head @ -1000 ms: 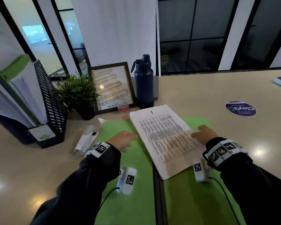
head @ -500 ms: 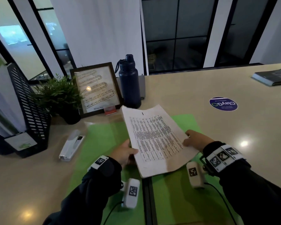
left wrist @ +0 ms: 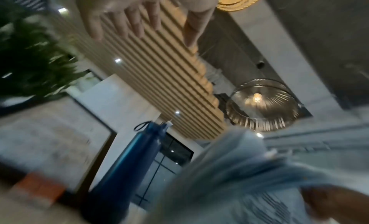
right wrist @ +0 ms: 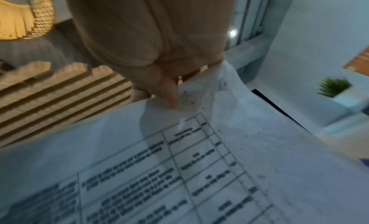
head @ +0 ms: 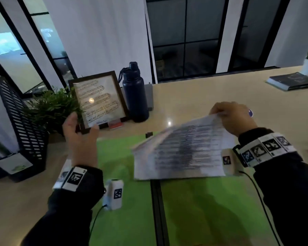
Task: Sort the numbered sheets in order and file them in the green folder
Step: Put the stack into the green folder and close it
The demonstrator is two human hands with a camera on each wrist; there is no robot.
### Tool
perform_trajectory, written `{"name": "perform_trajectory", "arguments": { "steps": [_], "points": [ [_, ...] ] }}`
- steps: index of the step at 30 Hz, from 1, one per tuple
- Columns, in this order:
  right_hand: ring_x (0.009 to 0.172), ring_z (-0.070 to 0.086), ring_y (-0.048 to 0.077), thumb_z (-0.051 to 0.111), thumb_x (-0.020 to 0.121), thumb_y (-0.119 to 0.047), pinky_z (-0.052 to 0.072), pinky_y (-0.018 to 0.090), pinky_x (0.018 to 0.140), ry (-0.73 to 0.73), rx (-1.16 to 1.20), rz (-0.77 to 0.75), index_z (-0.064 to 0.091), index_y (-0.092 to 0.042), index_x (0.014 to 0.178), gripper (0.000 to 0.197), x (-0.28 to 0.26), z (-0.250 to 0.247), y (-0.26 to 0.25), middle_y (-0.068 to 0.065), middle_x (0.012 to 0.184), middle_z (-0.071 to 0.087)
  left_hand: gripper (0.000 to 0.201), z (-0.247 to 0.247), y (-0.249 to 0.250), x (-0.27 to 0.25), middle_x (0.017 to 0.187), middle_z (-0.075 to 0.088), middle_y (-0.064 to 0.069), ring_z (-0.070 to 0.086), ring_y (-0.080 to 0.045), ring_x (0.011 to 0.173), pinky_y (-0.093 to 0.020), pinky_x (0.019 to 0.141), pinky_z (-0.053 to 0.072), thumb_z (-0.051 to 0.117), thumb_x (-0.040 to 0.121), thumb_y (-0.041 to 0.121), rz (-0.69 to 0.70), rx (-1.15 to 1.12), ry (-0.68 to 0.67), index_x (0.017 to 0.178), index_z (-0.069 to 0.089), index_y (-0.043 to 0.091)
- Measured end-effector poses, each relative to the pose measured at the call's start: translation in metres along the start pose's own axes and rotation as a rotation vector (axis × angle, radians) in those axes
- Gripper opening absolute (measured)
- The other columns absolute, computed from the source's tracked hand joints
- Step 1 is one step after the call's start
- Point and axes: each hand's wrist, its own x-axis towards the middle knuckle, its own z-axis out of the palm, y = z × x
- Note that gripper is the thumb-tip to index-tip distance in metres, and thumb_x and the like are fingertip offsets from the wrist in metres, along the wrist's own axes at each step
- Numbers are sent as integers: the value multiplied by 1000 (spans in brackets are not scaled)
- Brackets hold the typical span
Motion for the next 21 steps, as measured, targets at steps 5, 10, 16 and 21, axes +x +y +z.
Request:
{"name": "perform_trajectory", "arguments": {
  "steps": [5,10,16,21],
  "points": [
    [97,56,25,32,73,-4,27,37,93,-2,-155,-299,69,-26,86,45,10,-1,-51,-5,92,68,68,19,54,-15,131,46,13,47,6,113,-17,96,39,59,74,57,166,263,-729,131,44,25],
    [81,58,24,44,64,2,26,34,81,30,-195,-521,67,-25,76,38,2,27,-95,-6,75,63,82,66,37,-45,131,54,2,51,-17,120,-30,99,41,68,68,61,138,719,-1209,136,42,24],
    [96,47,25,55,68,-9,34,34,87,388,-61,-528,63,-18,106,40,-18,42,-78,5,102,59,22,62,-3,-29,95,66,-10,62,-28,93,-27,76,40,53,92,23,-49,691,-783,98,68,8],
    [83,50,19,60,84,-17,41,29,75,-318,189,-115,54,-19,105,22,-47,63,-35,-2,90,51,30,26,-28,4,98,65,-7,61,-23,87,-32,81,49,57,89,34,-423,248,-330,110,62,12]
  ]
}}
